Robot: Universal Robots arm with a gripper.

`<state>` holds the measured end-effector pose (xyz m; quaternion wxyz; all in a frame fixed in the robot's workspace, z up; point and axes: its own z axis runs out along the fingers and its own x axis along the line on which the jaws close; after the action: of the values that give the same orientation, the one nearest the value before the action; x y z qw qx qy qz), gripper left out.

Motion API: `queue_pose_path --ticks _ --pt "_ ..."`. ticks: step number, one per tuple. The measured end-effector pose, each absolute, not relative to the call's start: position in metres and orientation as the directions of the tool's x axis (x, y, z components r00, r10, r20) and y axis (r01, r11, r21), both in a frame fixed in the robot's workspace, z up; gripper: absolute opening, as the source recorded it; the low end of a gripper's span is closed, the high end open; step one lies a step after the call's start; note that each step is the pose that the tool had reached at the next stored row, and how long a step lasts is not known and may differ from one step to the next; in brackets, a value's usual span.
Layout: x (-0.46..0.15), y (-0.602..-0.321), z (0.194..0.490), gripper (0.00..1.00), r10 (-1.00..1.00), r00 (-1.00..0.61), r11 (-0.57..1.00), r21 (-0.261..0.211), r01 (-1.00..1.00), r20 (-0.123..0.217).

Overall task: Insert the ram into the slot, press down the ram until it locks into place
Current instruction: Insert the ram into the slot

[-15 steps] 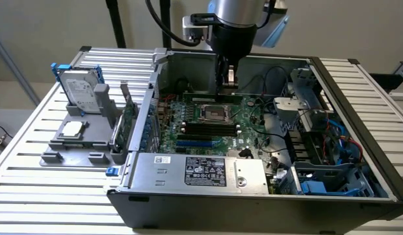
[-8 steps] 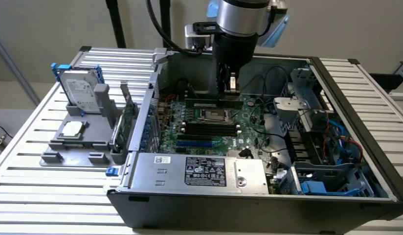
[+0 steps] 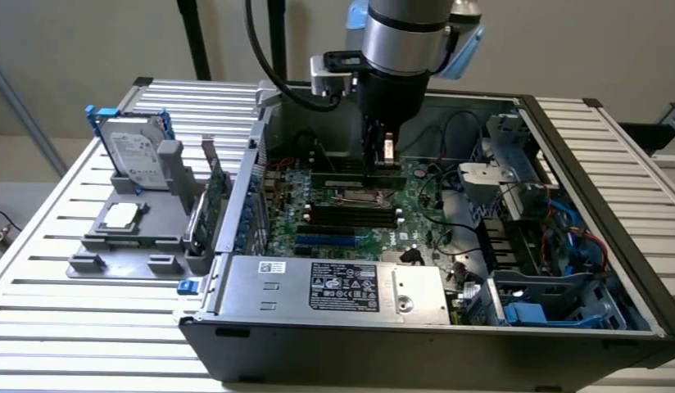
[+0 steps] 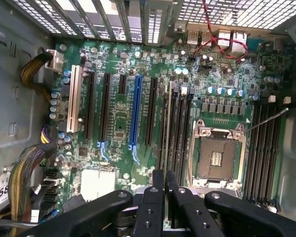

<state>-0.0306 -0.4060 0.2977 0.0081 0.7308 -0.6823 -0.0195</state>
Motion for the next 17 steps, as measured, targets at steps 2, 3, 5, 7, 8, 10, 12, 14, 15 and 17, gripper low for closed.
queue_pose_path --ticks 2,3,5,7,8,10,12,14,15,17 --pt "-0.03 -0.406 0.294 0.13 -0.998 0.066 -0.067 0.038 -0.997 -0.017" --pt "-0.03 -0.406 0.292 0.13 -0.998 0.064 -0.065 0.038 -0.997 -0.017" --pt "-0.029 -0.406 0.288 0.13 -0.998 0.054 -0.054 0.038 -0.998 -0.017" --pt "-0.029 -0.406 0.285 0.13 -0.999 0.039 -0.04 0.038 -0.998 -0.017" --pt "-0.028 -0.406 0.283 0.13 -0.999 0.032 -0.032 0.038 -0.999 -0.017" --pt "-0.028 -0.406 0.279 0.13 -1.0 0.026 -0.027 0.038 -0.999 -0.017" --pt "-0.028 -0.406 0.276 0.13 -1.0 0.026 -0.027 0.038 -0.999 -0.017" --pt "-0.028 -0.406 0.272 0.13 -1.0 0.026 -0.027 0.038 -0.999 -0.017" --pt "-0.028 -0.406 0.27 0.13 -1.0 0.026 -0.027 0.038 -0.999 -0.017" --pt "-0.028 -0.406 0.267 0.13 -0.999 0.026 -0.027 0.038 -0.999 -0.017"
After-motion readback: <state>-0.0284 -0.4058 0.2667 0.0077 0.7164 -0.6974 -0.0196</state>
